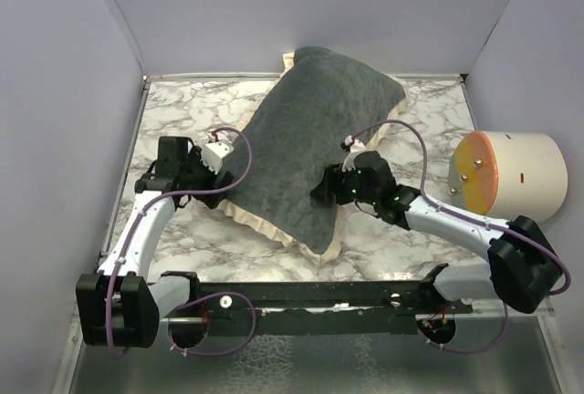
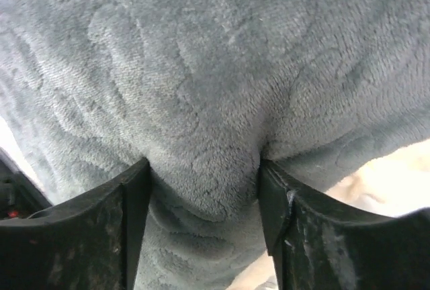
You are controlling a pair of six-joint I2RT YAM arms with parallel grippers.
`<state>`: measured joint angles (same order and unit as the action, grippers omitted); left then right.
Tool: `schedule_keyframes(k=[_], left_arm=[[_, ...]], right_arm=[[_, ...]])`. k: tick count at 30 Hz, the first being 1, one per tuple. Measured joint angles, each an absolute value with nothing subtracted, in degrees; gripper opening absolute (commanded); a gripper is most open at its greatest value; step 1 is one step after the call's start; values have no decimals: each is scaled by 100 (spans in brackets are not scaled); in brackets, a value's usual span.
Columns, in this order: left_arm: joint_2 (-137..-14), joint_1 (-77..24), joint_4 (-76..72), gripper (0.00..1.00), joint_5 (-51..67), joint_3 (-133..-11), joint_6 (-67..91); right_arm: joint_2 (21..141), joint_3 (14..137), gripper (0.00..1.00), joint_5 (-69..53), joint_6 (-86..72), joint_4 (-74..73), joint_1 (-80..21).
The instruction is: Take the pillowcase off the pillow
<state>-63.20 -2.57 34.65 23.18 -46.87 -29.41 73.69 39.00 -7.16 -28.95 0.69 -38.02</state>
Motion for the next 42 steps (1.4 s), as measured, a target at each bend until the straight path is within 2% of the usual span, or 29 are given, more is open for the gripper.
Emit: schedule_keyframes(k=[2, 4, 8, 13, 14, 16, 21, 22, 27, 31, 37, 40, 42], left_arm=[[-6348, -270, 3247, 74, 2202, -4604, -2941], [-6357, -270, 2971, 81, 1962, -4567, -2919], [-6357, -209, 2309, 93, 1026, -4591, -2744], [-6364, 165, 2324, 98, 541, -5356, -2510], [-6322, 204, 2388, 99, 545, -5540, -2502], [-6145, 226, 2563, 99, 635, -5754, -2550], [-5631, 220, 3223, 99, 965, -5581, -2895], [-5603, 220, 3326, 99, 996, -5485, -2967], [-5588, 220, 3723, 99, 1066, -4748, -3470], [-5570, 220, 3887, 99, 1033, -4204, -4021], [-5572, 224, 3924, 98, 969, -4093, -4672], [-5590, 224, 3765, 90, 945, -3983, -4845], [-5631, 224, 3579, 80, 888, -3837, -4866]], right_arm=[[7474, 3900, 44, -561, -3085, 213, -4104], [7607, 3905, 39, -368, -3295, 451, -4484], [8197, 4132, 35, -14, -3603, 843, -5284], [9745, 5430, 33, 38, -3824, 1028, -6042], [10079, 5813, 36, -14, -3863, 1024, -6130], [10551, 6416, 50, -110, -3911, 1033, -6217], [10475, 6593, 94, -106, -3861, 845, -6285], [10335, 6536, 100, -40, -3806, 735, -6285], [9126, 6329, 99, 550, -3483, -84, -6278], [7522, 5946, 99, 1208, -3393, -720, -6257], [4709, 4897, 99, 2268, -4080, -2222, -6250], [4128, 4617, 99, 2707, -4912, -3269, -6252], [4060, 4397, 99, 2877, -5413, -3918, -6252]])
